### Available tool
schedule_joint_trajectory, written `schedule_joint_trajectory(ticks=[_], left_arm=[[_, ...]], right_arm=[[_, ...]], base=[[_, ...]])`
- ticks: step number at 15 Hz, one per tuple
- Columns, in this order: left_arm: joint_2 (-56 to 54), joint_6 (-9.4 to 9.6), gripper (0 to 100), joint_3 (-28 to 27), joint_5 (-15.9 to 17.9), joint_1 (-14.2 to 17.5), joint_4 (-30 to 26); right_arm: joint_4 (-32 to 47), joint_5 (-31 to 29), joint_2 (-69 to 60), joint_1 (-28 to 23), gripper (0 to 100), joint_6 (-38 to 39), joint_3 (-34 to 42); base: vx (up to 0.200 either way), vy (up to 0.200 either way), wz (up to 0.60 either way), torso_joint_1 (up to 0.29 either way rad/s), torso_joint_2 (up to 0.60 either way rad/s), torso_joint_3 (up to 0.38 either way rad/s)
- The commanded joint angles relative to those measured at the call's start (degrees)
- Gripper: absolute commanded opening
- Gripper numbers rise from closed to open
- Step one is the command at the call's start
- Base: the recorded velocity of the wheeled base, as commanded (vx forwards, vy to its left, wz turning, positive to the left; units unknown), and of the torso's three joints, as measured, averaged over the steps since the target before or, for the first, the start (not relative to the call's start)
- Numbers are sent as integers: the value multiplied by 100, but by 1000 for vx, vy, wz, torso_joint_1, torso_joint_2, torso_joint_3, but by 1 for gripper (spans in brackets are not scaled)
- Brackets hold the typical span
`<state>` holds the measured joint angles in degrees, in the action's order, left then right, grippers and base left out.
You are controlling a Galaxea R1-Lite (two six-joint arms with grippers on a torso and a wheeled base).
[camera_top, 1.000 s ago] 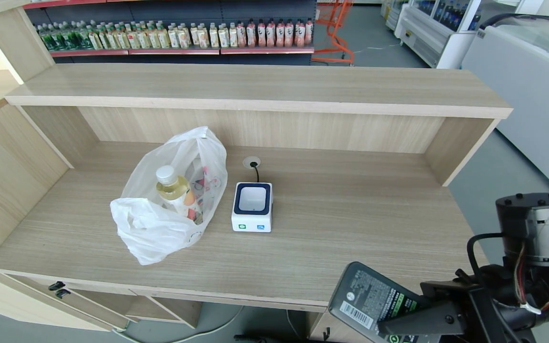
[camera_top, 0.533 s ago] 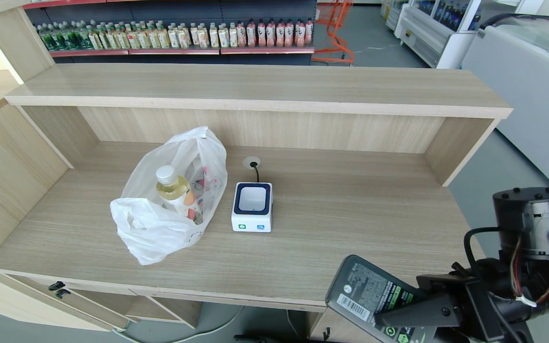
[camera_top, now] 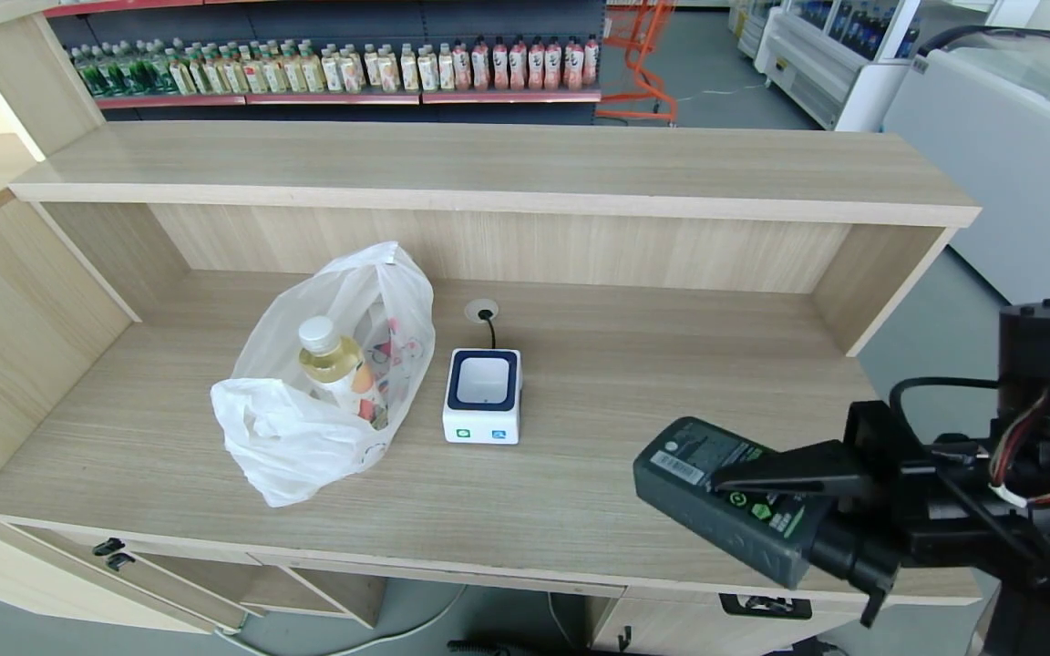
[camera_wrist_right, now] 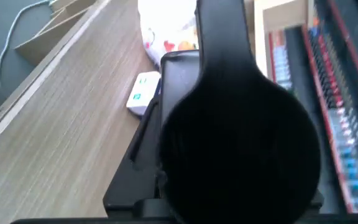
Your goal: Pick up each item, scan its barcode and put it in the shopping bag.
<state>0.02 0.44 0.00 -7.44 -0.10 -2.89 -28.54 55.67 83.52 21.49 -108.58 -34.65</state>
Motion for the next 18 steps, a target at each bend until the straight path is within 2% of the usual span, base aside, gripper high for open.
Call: schedule_joint_trajectory(ticks=[1,2,4,5,7,8,9,10,11,12,18], left_arm=[[-2,0,100,0,-3,1,-1],[-2,0,100,0,-3,1,-1],[-2,0,100,0,-3,1,-1],[-2,0,100,0,-3,1,-1],[-2,0,100,0,-3,1,-1],[-2,0,100,0,-3,1,-1],[-2,0,100,0,-3,1,-1],[-2,0,100,0,-3,1,-1],[-2,0,100,0,-3,1,-1],[-2,0,100,0,-3,1,-1],[-2,0,100,0,-3,1,-1]], right_arm=[[-178,-1393,-705,-734,0,2034,-174],[-372,-1481,-890,-1288,0,3414,142],[-512,-1507,-951,-1578,0,5057,160],[-512,-1577,-960,-1569,0,6850,107],[-486,-2307,-995,-1147,0,9760,125],[-521,-2456,-960,-1024,0,10524,98],[-495,-2975,-863,-717,0,12634,-209],[-495,-3282,-609,-655,0,13890,-411],[-495,-3309,-538,-655,0,14453,-482],[-468,-3300,-486,-681,0,14681,-491],[-425,-3291,-389,-734,0,14778,-315]], base=[[0,0,0,0,0,0],[0,0,0,0,0,0],[0,0,0,0,0,0],[0,0,0,0,0,0],[0,0,0,0,0,0],[0,0,0,0,0,0],[0,0,0,0,0,0],[0,0,0,0,0,0],[0,0,0,0,0,0],[0,0,0,0,0,0],[0,0,0,0,0,0]])
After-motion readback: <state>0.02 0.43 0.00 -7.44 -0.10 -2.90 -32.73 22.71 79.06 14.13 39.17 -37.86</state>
